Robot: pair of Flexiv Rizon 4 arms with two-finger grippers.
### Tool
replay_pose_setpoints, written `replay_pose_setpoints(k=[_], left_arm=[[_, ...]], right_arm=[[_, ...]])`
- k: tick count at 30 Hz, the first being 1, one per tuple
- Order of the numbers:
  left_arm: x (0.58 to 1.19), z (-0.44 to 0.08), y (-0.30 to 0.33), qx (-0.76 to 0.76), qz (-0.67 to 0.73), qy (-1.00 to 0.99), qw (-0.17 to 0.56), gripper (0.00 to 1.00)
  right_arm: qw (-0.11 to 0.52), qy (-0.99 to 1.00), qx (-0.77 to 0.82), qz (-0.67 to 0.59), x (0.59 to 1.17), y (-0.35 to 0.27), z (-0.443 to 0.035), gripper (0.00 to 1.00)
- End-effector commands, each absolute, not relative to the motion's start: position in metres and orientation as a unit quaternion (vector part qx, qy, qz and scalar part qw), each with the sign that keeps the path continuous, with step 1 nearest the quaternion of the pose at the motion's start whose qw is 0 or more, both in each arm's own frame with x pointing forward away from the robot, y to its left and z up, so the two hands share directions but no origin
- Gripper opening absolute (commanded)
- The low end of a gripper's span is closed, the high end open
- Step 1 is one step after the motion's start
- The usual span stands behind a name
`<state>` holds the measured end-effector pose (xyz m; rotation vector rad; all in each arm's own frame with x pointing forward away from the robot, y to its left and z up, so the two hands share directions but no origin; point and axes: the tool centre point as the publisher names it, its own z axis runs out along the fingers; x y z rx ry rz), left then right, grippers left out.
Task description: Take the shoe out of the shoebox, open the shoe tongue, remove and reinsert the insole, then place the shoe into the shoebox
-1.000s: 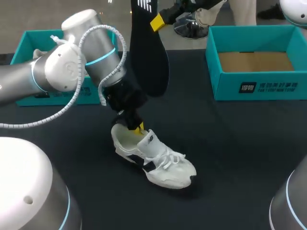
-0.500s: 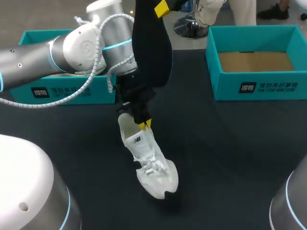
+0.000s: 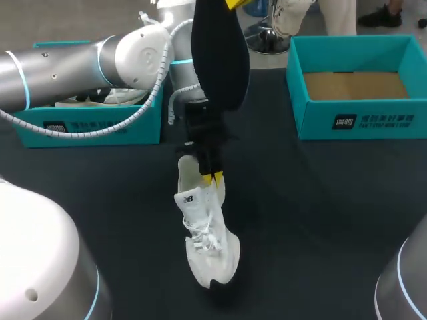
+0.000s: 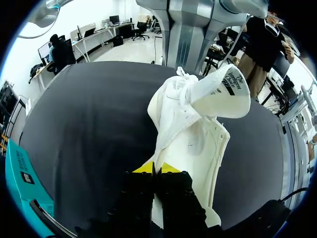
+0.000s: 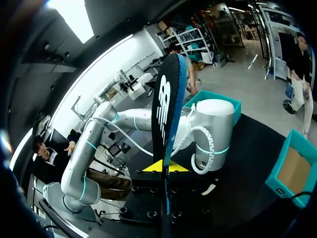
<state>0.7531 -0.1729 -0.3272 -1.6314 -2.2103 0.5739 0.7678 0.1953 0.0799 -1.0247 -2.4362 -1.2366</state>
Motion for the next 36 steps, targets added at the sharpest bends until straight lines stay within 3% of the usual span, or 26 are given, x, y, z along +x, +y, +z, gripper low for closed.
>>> replay_pose_setpoints(k=[1, 21, 22, 24, 25, 31, 36], left_arm=[[0.750, -0.327, -0.188, -0.590, 0.172, -0.767, 0.186, 0.00], [0.751, -0.347, -0.206, -0.608, 0.147, -0.762, 0.166, 0.00], [0.751, -0.348, -0.207, -0.609, 0.146, -0.762, 0.165, 0.16], [0.751, -0.349, -0.208, -0.608, 0.145, -0.765, 0.157, 0.89], [0.751, -0.349, -0.208, -0.607, 0.147, -0.765, 0.156, 1.00], [0.754, -0.343, -0.212, -0.605, 0.172, -0.769, 0.116, 1.00], [0.762, -0.328, -0.214, -0.573, 0.217, -0.790, 0.038, 1.00]], right_arm=[[0.110, -0.831, -0.350, -0.419, 0.768, 0.197, 0.082, 0.00], [0.110, -0.831, -0.350, -0.419, 0.768, 0.197, 0.082, 0.00], [0.110, -0.831, -0.350, -0.419, 0.768, 0.197, 0.082, 0.00], [0.110, -0.831, -0.350, -0.419, 0.768, 0.197, 0.082, 0.00], [0.110, -0.831, -0.350, -0.419, 0.768, 0.197, 0.082, 0.00], [0.110, -0.831, -0.350, -0.419, 0.768, 0.197, 0.082, 0.00], [0.110, -0.831, -0.350, -0.419, 0.768, 0.197, 0.082, 0.00]])
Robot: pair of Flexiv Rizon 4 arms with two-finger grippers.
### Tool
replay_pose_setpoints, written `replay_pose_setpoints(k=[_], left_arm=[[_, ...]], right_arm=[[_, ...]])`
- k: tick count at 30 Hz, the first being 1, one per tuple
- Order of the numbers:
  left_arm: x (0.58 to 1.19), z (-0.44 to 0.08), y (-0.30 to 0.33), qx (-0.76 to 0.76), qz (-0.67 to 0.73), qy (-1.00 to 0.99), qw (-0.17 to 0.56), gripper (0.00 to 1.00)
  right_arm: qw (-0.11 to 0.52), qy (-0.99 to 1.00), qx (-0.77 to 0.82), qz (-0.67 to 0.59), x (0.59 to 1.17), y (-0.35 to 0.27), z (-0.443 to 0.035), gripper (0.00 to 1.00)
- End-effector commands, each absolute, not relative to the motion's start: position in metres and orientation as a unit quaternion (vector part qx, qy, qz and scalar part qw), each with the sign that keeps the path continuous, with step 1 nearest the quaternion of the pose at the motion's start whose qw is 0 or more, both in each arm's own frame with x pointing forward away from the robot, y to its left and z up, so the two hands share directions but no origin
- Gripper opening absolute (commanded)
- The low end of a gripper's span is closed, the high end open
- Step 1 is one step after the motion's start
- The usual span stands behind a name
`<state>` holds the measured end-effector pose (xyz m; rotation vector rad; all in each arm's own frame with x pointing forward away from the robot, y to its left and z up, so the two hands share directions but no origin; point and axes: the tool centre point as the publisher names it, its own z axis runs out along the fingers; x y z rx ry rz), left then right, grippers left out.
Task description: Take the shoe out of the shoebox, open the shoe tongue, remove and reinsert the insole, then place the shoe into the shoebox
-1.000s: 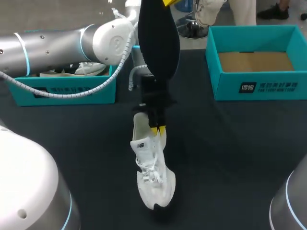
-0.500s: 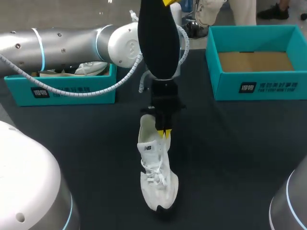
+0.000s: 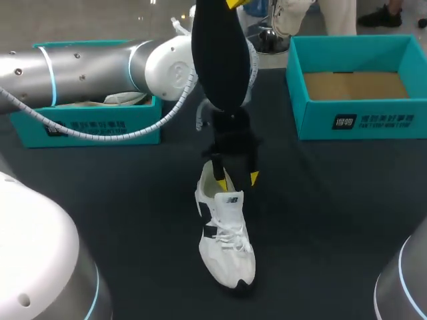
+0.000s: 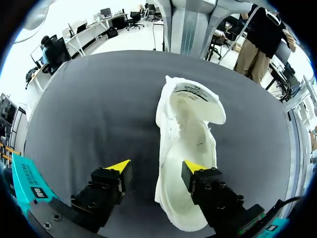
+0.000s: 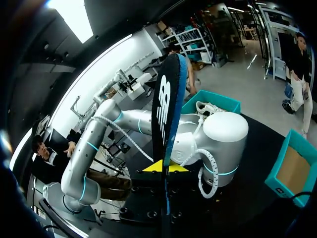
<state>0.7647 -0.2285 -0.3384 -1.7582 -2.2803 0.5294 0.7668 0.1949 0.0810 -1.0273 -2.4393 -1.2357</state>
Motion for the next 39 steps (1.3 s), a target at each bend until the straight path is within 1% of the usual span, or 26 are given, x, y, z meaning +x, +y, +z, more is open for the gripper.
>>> replay_pose_setpoints(k=[1, 11, 15, 20, 31, 39], left_arm=[[0.765, -0.325, -0.213, -0.564, 0.224, -0.794, 0.019, 1.00], [0.786, -0.278, -0.176, -0.383, 0.372, -0.814, -0.226, 1.00], [0.783, -0.268, -0.155, -0.331, 0.421, -0.791, -0.296, 1.00], [0.773, -0.260, -0.134, -0.282, 0.473, -0.753, -0.360, 1.00], [0.764, -0.249, -0.106, -0.234, 0.548, -0.698, -0.397, 1.00], [0.764, -0.237, -0.107, -0.250, 0.549, -0.682, -0.415, 1.00]], right_arm=[[0.110, -0.831, -0.350, -0.419, 0.768, 0.197, 0.082, 0.00], [0.110, -0.831, -0.350, -0.419, 0.768, 0.197, 0.082, 0.00], [0.110, -0.831, -0.350, -0.419, 0.768, 0.197, 0.082, 0.00], [0.110, -0.831, -0.350, -0.419, 0.768, 0.197, 0.082, 0.00], [0.110, -0.831, -0.350, -0.419, 0.768, 0.197, 0.082, 0.00], [0.110, -0.831, -0.350, -0.419, 0.768, 0.197, 0.082, 0.00]])
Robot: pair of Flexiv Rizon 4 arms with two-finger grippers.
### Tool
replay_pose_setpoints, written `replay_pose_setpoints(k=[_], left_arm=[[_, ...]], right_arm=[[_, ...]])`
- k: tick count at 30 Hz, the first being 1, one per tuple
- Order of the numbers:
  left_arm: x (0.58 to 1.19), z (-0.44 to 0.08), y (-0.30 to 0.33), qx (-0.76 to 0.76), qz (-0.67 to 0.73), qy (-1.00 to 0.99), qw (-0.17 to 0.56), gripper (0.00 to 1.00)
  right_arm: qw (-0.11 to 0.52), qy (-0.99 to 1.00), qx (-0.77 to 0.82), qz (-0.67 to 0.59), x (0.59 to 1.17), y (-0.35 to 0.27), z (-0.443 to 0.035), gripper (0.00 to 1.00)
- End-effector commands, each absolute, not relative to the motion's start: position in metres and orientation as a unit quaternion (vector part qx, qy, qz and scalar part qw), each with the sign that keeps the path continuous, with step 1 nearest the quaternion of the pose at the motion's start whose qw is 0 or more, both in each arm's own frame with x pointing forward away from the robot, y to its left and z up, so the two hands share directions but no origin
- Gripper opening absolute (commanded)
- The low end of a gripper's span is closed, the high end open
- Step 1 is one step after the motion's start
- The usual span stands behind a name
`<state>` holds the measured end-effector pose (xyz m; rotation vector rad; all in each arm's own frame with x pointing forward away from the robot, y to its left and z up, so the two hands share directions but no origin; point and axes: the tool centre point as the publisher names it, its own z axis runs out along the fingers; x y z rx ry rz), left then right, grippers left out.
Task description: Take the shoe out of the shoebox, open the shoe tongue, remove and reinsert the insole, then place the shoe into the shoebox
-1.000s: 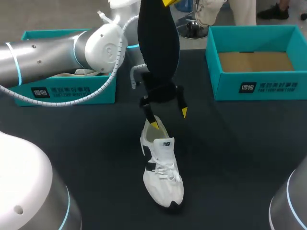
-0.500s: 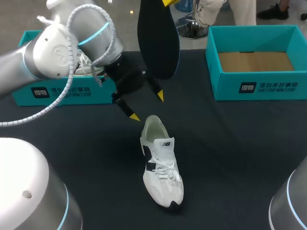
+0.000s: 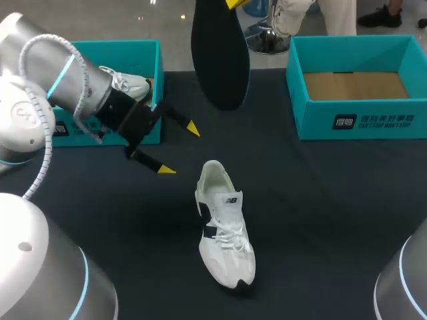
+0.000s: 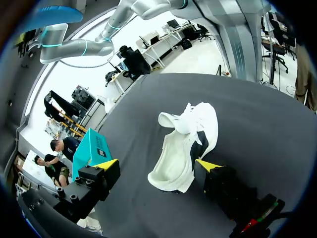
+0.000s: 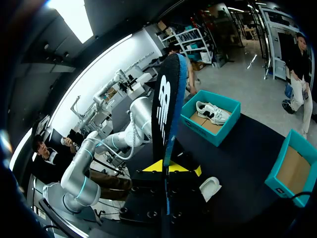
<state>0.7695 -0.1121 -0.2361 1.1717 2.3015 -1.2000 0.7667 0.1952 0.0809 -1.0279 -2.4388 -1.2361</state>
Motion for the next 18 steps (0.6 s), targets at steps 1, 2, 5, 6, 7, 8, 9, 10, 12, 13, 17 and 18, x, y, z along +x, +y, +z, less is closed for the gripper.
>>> replay_pose_setpoints(k=[1, 2, 5, 6, 7, 8, 9, 10, 12, 13, 17, 18], left_arm=[[0.764, -0.235, -0.107, 0.253, -0.549, 0.680, 0.414, 1.00], [0.764, -0.233, -0.108, 0.256, -0.549, 0.678, 0.416, 1.00], [0.767, -0.226, -0.110, 0.265, -0.547, 0.675, 0.419, 1.00], [0.768, -0.224, -0.110, 0.265, -0.548, 0.673, 0.419, 1.00], [0.769, -0.222, -0.110, 0.268, -0.547, 0.672, 0.421, 1.00], [0.770, -0.220, -0.111, 0.271, -0.546, 0.670, 0.423, 1.00], [0.770, -0.218, -0.111, 0.273, -0.546, 0.669, 0.424, 1.00], [0.771, -0.216, -0.111, 0.275, -0.546, 0.668, 0.425, 1.00], [0.774, -0.211, -0.113, 0.282, -0.543, 0.667, 0.425, 1.00], [0.775, -0.209, -0.113, 0.288, -0.540, 0.666, 0.427, 1.00], [0.779, -0.199, -0.113, 0.305, -0.530, 0.664, 0.431, 1.00], [0.779, -0.196, -0.113, 0.310, -0.529, 0.663, 0.429, 1.00]], right_arm=[[0.110, -0.831, -0.350, -0.419, 0.768, 0.197, 0.082, 0.00], [0.110, -0.831, -0.350, -0.419, 0.768, 0.197, 0.082, 0.00], [0.110, -0.831, -0.350, -0.419, 0.768, 0.197, 0.082, 0.00], [0.110, -0.831, -0.350, -0.419, 0.768, 0.197, 0.082, 0.00], [0.110, -0.831, -0.350, -0.419, 0.768, 0.197, 0.082, 0.00], [0.110, -0.831, -0.350, -0.419, 0.768, 0.197, 0.082, 0.00], [0.110, -0.831, -0.350, -0.419, 0.768, 0.197, 0.082, 0.00], [0.110, -0.831, -0.350, -0.419, 0.768, 0.197, 0.082, 0.00], [0.110, -0.831, -0.350, -0.419, 0.768, 0.197, 0.082, 0.00], [0.110, -0.831, -0.350, -0.419, 0.768, 0.197, 0.082, 0.00], [0.110, -0.831, -0.350, -0.419, 0.768, 0.197, 0.082, 0.00], [0.110, -0.831, -0.350, -0.419, 0.768, 0.197, 0.082, 0.00]])
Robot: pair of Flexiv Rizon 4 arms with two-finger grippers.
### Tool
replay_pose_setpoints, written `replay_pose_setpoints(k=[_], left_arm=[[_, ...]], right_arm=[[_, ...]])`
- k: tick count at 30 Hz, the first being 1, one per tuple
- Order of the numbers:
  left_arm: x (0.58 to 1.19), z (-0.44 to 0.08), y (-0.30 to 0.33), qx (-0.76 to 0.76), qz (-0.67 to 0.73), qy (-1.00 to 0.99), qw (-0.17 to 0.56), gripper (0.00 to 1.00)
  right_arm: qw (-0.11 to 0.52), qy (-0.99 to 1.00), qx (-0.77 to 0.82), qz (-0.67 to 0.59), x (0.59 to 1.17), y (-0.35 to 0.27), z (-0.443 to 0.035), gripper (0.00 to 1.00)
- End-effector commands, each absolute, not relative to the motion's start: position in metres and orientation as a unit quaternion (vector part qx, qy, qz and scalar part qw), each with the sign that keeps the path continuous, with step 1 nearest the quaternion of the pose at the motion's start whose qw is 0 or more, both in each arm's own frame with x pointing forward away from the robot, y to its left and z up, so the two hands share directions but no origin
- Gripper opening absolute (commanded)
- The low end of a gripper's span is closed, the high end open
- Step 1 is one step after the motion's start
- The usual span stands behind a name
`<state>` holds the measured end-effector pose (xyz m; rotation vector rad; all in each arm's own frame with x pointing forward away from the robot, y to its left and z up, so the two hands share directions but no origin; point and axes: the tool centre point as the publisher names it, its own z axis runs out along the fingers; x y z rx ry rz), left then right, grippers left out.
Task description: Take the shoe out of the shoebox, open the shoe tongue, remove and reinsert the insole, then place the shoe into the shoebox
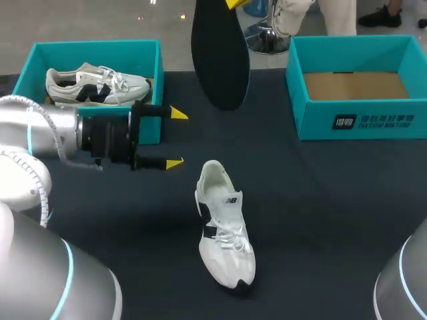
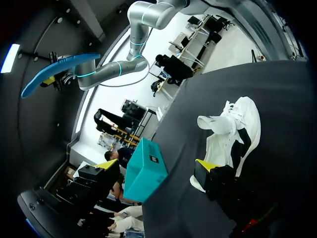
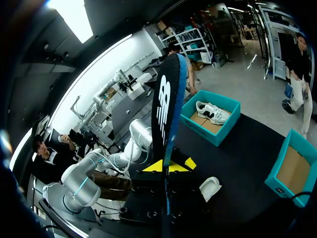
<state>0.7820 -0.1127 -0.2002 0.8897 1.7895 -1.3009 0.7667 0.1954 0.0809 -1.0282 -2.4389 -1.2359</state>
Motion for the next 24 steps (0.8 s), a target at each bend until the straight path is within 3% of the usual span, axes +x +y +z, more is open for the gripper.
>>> replay_pose_setpoints(k=[1, 24], left_arm=[[0.780, -0.194, -0.113, 0.313, -0.526, 0.662, 0.432, 1.00], [0.790, -0.147, -0.147, 0.375, -0.529, 0.621, 0.440, 1.00]], right_arm=[[0.110, -0.831, -0.350, -0.419, 0.768, 0.197, 0.082, 0.00], [0.110, -0.831, -0.350, -0.419, 0.768, 0.197, 0.082, 0.00]])
